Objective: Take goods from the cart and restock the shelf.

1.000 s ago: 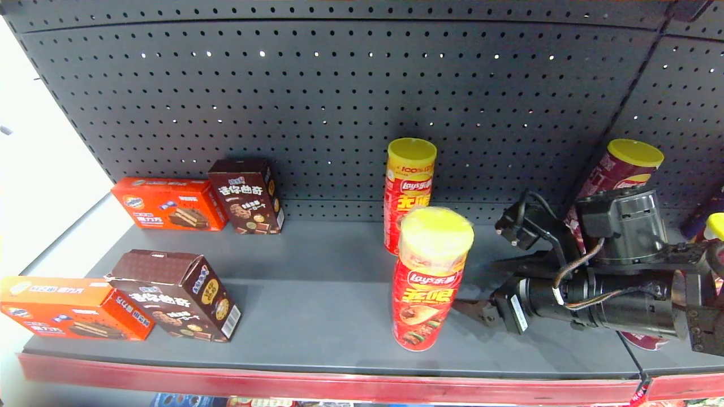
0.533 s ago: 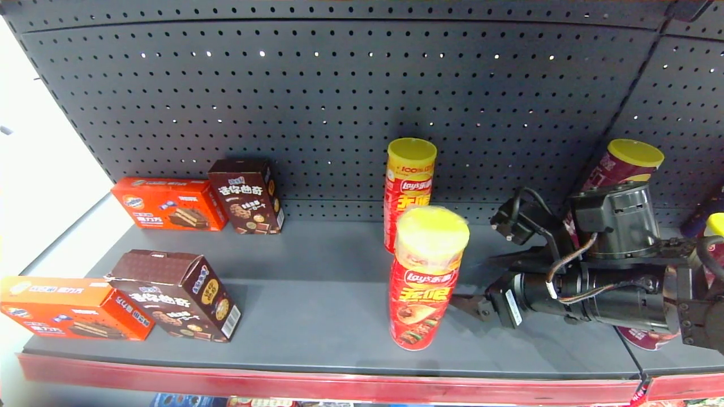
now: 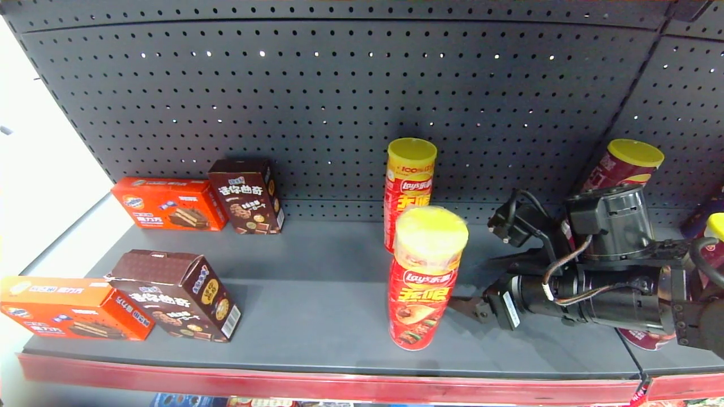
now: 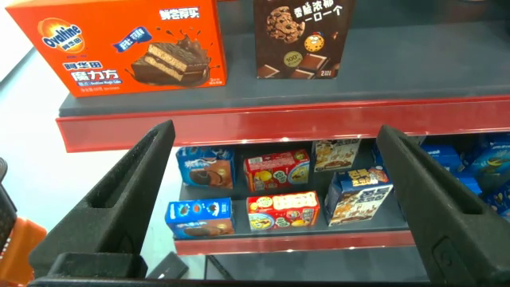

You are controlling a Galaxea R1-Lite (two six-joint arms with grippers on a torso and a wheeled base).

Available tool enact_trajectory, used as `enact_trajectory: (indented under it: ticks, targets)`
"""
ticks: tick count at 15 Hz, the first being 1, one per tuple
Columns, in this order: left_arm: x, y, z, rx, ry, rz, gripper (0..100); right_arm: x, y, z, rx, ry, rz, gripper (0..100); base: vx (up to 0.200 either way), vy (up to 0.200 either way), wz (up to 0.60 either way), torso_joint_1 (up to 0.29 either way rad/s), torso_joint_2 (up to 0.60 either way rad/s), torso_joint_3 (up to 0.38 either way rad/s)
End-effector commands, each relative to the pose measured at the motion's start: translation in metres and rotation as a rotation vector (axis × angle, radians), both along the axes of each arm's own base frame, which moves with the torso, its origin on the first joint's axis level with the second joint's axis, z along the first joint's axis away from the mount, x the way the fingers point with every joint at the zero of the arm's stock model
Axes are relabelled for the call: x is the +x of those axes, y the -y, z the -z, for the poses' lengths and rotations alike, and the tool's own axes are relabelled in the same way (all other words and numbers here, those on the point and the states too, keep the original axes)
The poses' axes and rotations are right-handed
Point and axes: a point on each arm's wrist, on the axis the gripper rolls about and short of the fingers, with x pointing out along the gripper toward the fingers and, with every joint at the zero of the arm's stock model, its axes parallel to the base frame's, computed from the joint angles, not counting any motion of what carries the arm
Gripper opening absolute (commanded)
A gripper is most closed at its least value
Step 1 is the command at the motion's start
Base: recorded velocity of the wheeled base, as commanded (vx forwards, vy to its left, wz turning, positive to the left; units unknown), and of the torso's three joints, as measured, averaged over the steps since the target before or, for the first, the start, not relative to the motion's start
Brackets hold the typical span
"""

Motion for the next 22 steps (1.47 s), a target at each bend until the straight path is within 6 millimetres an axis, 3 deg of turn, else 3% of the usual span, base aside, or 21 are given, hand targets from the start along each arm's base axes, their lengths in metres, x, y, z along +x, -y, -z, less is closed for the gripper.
enact_trajectory:
  ticks: [1,17,20,22]
  targets:
    - [0.0,0.0,0.0,0.0,-0.002,0.0,100,0.001,-0.001,0.002,-0.003,-0.004,-0.001,100,0.0,0.0,0.0,0.0,0.0,0.0]
    - [0.0,0.0,0.0,0.0,-0.002,0.0,100,-0.005,-0.003,-0.005,0.009,0.017,-0.017,100,0.0,0.0,0.0,0.0,0.0,0.0]
    - [0.0,0.0,0.0,0.0,-0.002,0.0,100,-0.019,0.01,-0.031,0.066,0.099,-0.007,100,0.0,0.0,0.0,0.0,0.0,0.0]
    - [0.0,0.0,0.0,0.003,-0.002,0.001,100,-0.05,0.03,-0.061,0.146,0.204,-0.011,100,0.0,0.0,0.0,0.0,0.0,0.0]
